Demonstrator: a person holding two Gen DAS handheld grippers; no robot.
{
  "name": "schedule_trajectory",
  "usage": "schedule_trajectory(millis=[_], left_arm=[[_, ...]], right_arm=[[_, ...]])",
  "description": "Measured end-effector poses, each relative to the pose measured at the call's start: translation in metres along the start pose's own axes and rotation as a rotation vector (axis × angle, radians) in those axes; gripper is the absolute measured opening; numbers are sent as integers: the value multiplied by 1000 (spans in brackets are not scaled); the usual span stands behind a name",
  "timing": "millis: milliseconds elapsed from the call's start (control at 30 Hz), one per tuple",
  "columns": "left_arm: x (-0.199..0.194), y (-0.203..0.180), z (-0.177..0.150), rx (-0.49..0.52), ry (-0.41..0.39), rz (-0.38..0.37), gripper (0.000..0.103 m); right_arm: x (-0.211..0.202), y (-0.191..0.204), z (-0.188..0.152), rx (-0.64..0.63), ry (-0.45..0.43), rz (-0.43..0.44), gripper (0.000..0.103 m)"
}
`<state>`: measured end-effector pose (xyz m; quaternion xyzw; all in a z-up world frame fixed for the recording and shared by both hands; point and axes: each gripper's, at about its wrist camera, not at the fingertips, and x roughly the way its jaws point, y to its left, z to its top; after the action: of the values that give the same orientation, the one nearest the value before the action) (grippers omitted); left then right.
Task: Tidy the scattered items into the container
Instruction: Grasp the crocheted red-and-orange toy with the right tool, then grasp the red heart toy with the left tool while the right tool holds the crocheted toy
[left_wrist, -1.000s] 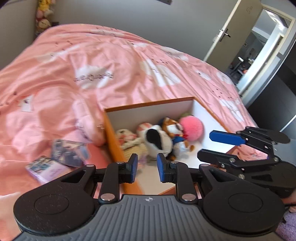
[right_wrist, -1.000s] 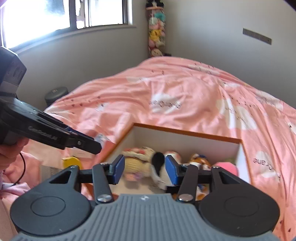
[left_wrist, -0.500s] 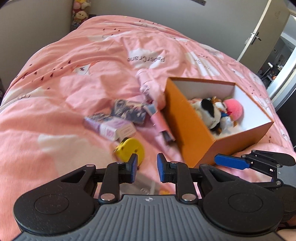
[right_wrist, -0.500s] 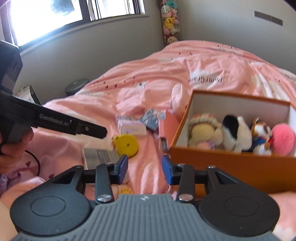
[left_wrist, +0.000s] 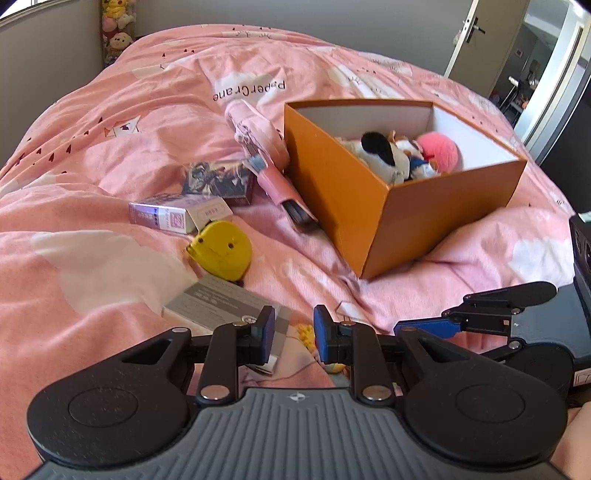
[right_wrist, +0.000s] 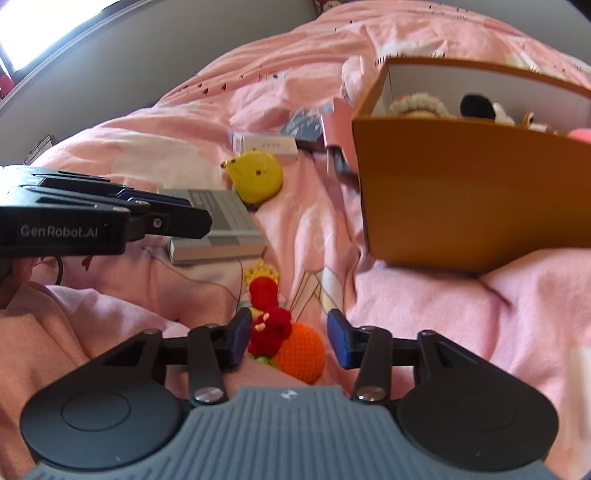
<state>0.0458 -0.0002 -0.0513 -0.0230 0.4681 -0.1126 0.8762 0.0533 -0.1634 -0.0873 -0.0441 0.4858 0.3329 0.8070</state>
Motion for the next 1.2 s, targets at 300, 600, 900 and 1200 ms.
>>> schedule_trajectory(millis=[300, 600, 900, 1200], left_arm=[[3, 2, -4, -11, 3, 3, 26], [-2, 7, -8, -18, -15, -27, 28], [-12, 16, -8, -55, -66, -27, 28], [-10, 23, -2, -67, -91, -6, 28]], right_arm=[[24, -1, -4, 17, 122, 43, 56], [28, 8, -4, 5, 150, 18, 55], [10, 16, 3, -35, 69, -46, 54], [-7, 7, 33, -55, -75, -119, 54]])
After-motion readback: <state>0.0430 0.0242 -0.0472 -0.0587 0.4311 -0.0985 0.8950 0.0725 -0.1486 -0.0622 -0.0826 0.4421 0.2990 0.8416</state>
